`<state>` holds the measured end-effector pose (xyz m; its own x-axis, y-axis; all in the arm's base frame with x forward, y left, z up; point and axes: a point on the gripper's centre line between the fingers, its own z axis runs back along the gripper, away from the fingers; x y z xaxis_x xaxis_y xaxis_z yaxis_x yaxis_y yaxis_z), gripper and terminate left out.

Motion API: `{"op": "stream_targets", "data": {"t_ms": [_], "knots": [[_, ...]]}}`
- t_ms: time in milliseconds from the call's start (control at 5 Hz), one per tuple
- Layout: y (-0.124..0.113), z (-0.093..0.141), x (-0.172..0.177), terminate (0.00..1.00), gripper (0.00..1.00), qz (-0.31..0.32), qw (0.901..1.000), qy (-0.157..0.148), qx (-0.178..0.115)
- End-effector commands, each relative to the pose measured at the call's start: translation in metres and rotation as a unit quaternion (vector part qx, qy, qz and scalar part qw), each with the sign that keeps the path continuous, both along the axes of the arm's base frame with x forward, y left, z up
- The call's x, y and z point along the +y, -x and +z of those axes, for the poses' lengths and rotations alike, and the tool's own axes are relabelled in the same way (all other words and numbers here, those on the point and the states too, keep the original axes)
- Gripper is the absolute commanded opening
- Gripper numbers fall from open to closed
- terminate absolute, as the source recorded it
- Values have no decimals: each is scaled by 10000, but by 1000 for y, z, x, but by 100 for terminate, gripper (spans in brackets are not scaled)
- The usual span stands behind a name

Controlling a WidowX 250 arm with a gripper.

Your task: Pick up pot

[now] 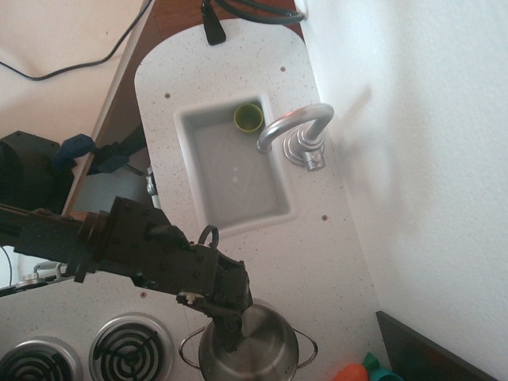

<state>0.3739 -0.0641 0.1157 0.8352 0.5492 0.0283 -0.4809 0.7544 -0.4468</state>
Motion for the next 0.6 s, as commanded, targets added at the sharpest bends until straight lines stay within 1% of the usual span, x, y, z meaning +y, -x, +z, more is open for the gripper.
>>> {"op": "stream_targets", "data": {"t_ms": [0, 200, 400], "knots": [[0, 0, 0, 0, 100, 0, 10000, 0, 0], [-6, -9, 1, 0, 100, 490, 9987, -118, 85], [-8, -18, 2, 0, 100, 835, 9961, -253, 117]]}}
